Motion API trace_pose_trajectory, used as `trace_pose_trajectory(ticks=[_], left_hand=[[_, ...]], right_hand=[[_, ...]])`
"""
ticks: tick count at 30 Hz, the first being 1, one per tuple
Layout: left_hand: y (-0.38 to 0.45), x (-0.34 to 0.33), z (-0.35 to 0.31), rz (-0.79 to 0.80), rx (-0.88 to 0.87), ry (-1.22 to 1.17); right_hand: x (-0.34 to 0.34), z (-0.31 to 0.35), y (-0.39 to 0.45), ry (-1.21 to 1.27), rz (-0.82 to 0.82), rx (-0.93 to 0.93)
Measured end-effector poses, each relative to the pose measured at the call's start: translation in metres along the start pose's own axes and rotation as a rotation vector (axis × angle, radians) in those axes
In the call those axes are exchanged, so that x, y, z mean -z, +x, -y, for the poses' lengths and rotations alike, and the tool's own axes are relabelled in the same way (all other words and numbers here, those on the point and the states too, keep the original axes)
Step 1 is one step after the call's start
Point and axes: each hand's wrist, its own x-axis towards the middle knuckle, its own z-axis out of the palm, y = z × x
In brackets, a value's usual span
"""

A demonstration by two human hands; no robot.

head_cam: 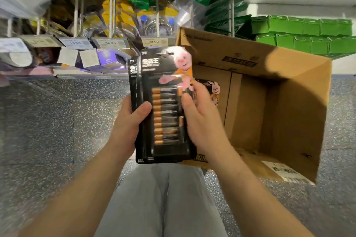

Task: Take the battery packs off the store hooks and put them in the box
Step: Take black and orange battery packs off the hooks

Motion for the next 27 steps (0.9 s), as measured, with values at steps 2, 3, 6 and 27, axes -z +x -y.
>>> trace_pose_trajectory(ticks=[2,3,6,27], left_hand=[[0.001,0.002,0.001,0.015,-0.004,0.026],[0.002,0.002,0.0,0.024,0.005,0.038],[0.002,0.003,-0.001,0.045,0.022,0.047],[0.001,0.02,-0.007,0.022,0.057,0.104]], right_hand=[[-0.009,0.001,-0.003,-0.329,0.06,0.087],[-0.01,0.001,-0.004,-0.476,0.072,0.121],[-0.001,0.001,-0.001,-0.487,0.015,0.105],[-0.017,-0.132,0.092,-0.027,-0.033,-0.445]])
